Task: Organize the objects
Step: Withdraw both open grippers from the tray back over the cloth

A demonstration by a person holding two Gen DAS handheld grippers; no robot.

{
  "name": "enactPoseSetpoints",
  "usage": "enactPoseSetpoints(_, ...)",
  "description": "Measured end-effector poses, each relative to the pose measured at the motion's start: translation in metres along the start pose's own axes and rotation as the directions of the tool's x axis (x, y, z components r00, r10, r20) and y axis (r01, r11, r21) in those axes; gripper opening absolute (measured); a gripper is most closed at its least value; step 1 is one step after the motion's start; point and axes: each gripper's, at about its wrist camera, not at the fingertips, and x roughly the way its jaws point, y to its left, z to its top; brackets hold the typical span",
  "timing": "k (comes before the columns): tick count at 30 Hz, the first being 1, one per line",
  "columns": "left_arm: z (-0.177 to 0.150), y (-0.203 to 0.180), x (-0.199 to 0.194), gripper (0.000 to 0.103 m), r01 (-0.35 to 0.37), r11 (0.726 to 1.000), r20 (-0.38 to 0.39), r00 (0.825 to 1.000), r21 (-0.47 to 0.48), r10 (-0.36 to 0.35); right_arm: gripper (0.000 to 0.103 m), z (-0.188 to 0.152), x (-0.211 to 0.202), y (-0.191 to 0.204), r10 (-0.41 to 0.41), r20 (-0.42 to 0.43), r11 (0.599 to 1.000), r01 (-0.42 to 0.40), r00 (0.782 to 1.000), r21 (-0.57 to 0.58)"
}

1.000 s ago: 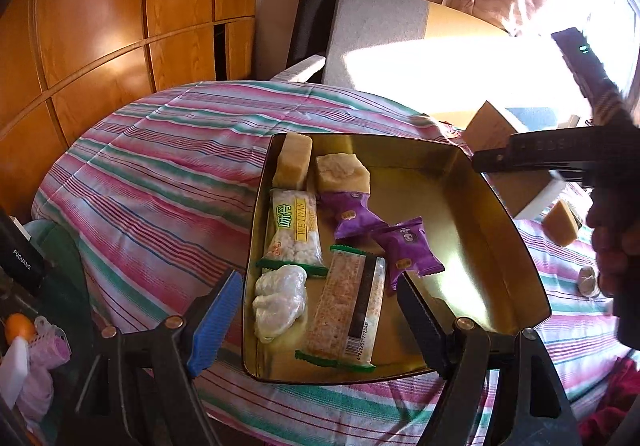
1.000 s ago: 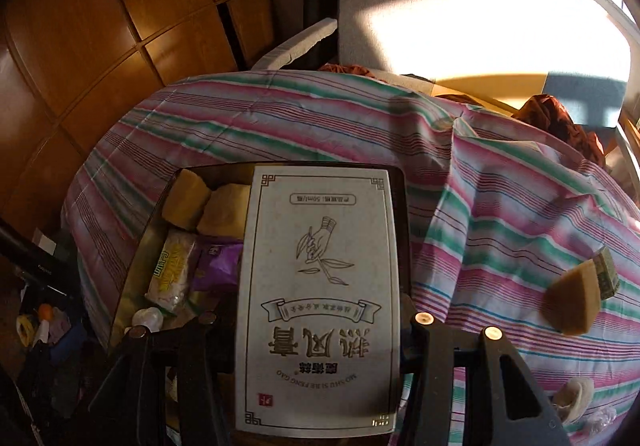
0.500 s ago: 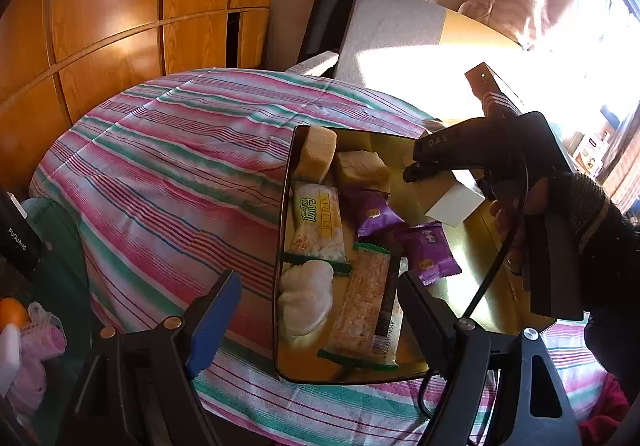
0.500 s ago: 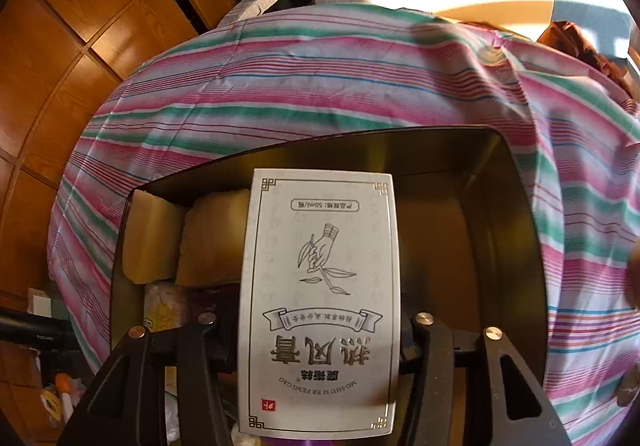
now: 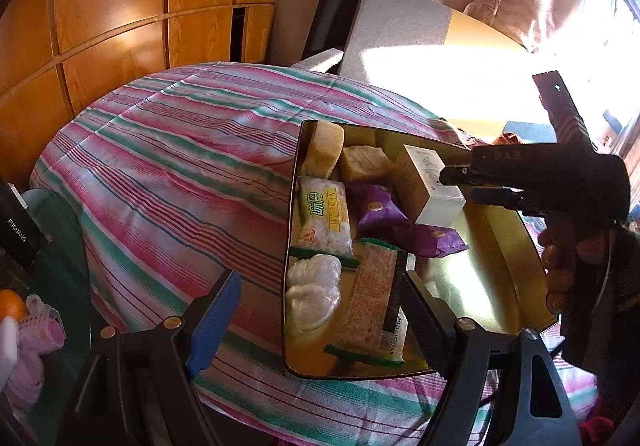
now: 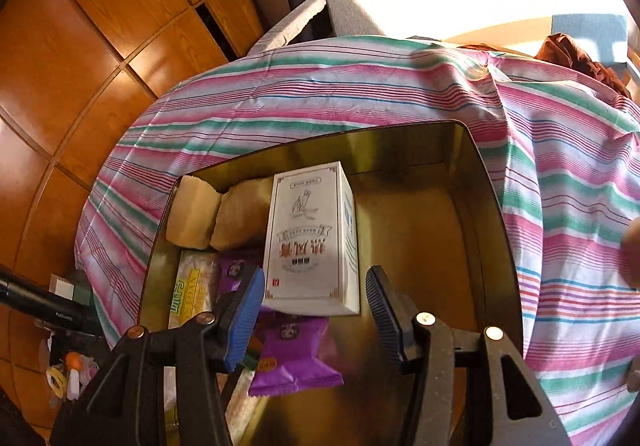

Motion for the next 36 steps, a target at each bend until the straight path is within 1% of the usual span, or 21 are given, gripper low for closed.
enactPoseSetpoints(3, -0.001, -0.001, 0.000, 0.081, -0.002, 1.000, 0.000, 1.000, 0.003, 0.002, 0.053, -0.012, 0.002, -0.002, -0.023, -0.018, 1.000, 0.023, 1.000, -0.018)
enactPoseSetpoints(4, -0.001, -0.002, 0.000, 0.081, -0.002, 1.000, 0.000, 1.000, 0.004, 0.002, 0.051, -0.013, 0.006, -0.001, -0.029, -0.027, 0.999, 0.029, 0.999, -0.027)
enactPoseSetpoints(5, -0.001, -0.003, -0.001, 0.081, -0.001, 1.000, 0.000, 1.000, 0.008, 0.001, 0.046, -0.014, 0.010, 0.000, -0.033, -0.033, 0.999, 0.032, 0.999, -0.036)
enactPoseSetpoints(6, -0.001, -0.005, -0.002, 0.081, 0.000, 1.000, 0.001, 1.000, 0.012, 0.000, 0.034, -0.013, 0.013, 0.002, -0.036, -0.037, 0.998, 0.034, 0.999, -0.046)
enactPoseSetpoints(7, -0.001, -0.006, -0.003, 0.081, -0.001, 1.000, 0.002, 1.000, 0.016, 0.001, 0.033, -0.011, 0.018, 0.003, -0.038, -0.042, 0.998, 0.036, 0.998, -0.051)
enactPoseSetpoints(11, -0.001, -0.009, -0.006, 0.082, -0.005, 1.000, 0.010, 1.000, 0.028, 0.005, 0.033, -0.004, 0.028, 0.011, -0.040, -0.039, 0.997, 0.037, 0.998, -0.075)
enactPoseSetpoints(15, 0.000, -0.010, -0.007, 0.083, -0.015, 0.999, 0.014, 1.000, 0.033, 0.015, 0.033, -0.006, 0.021, 0.013, -0.023, -0.030, 0.996, 0.020, 0.999, -0.090)
enactPoseSetpoints(18, -0.001, -0.009, -0.009, 0.083, -0.020, 0.999, 0.017, 1.000, 0.032, 0.020, 0.034, -0.011, 0.008, 0.013, -0.020, -0.014, 0.995, 0.018, 1.000, -0.097)
enactPoseSetpoints(25, -0.004, -0.012, -0.016, 0.083, -0.030, 0.999, 0.032, 0.999, 0.042, 0.028, 0.036, -0.027, -0.030, 0.025, -0.041, 0.088, 0.985, 0.056, 0.995, -0.166)
enactPoseSetpoints(28, -0.004, -0.015, -0.020, 0.083, -0.028, 0.998, 0.039, 0.999, 0.051, 0.026, 0.036, -0.037, -0.045, 0.026, -0.049, 0.118, 0.981, 0.070, 0.992, -0.179)
enactPoseSetpoints(36, -0.008, -0.028, -0.028, 0.083, -0.017, 0.996, 0.048, 0.999, 0.086, 0.013, 0.037, -0.062, -0.080, 0.012, -0.098, 0.179, 0.973, 0.133, 0.979, -0.191)
